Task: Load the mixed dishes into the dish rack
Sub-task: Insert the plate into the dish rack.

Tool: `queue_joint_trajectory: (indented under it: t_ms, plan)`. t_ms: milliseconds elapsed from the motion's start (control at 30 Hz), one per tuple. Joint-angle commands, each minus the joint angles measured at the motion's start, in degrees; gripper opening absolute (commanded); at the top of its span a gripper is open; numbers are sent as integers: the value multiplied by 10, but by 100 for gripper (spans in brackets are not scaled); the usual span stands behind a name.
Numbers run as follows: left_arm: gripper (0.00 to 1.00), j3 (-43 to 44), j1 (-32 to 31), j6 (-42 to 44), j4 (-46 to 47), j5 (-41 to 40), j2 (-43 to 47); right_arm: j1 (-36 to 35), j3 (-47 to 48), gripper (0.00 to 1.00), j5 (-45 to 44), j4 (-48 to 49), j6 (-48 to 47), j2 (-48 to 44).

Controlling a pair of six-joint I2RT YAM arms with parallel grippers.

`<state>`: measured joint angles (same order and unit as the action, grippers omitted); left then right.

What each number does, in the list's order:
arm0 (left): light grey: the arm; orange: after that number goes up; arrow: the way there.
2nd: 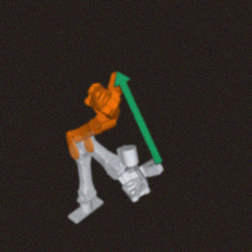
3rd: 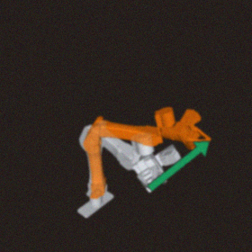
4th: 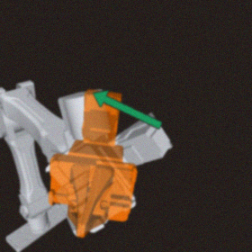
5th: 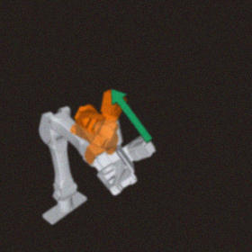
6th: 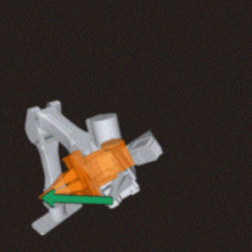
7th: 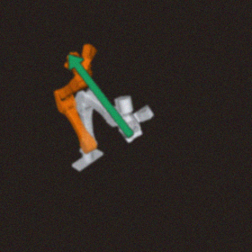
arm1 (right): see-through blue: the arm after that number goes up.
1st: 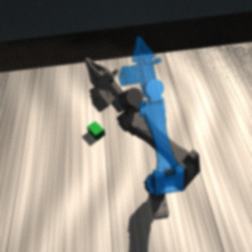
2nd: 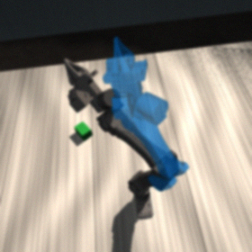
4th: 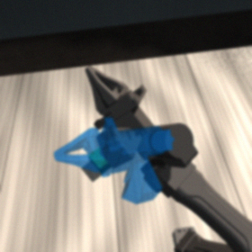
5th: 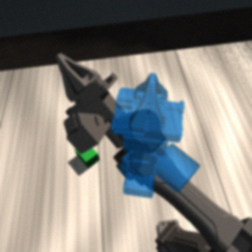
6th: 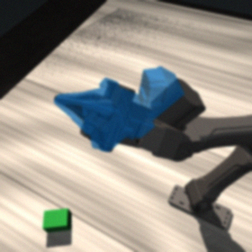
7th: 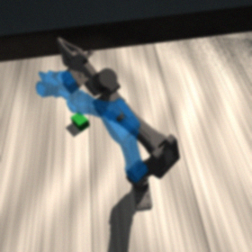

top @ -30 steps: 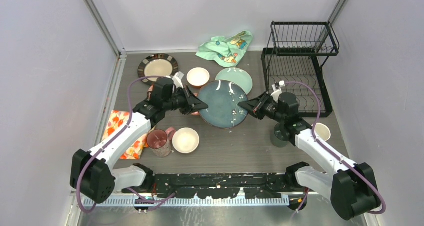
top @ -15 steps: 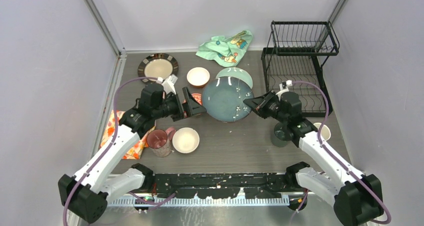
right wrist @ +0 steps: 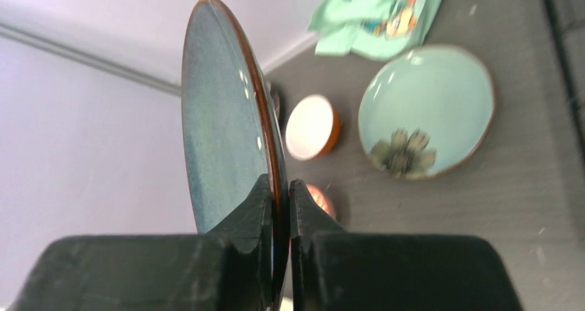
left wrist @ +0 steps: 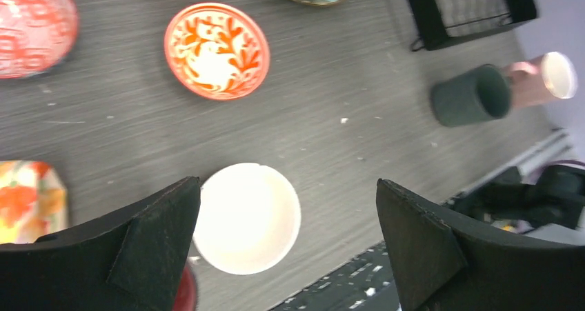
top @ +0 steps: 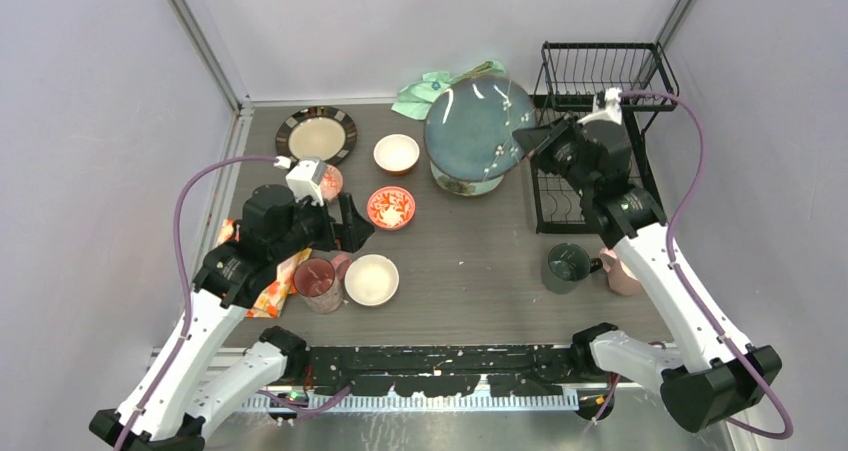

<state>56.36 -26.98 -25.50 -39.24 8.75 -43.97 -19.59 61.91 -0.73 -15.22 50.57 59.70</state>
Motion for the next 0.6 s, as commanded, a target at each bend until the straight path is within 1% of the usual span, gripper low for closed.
queue_joint_trajectory:
  t_ms: [0, 100, 200, 300, 400, 567]
  plan:
    - [100, -26, 2, 77, -20, -78, 25, 2, 124, 1, -98, 71, -87, 21]
    - [100, -57, 2, 79, 6, -83, 55, 15, 201, 1, -122, 47, -151, 63]
    - [100, -63, -2, 82, 8, -83, 63, 37, 271, 1, -140, 34, -187, 101]
    - [100, -67, -8, 87, 6, -83, 66, 73, 312, 1, -146, 36, -194, 127]
    - [100, -69, -11, 86, 6, -83, 68, 110, 330, 1, -154, 57, -202, 144]
    - [100, -70, -12, 87, 4, -83, 73, 186, 364, 1, -149, 76, -179, 177]
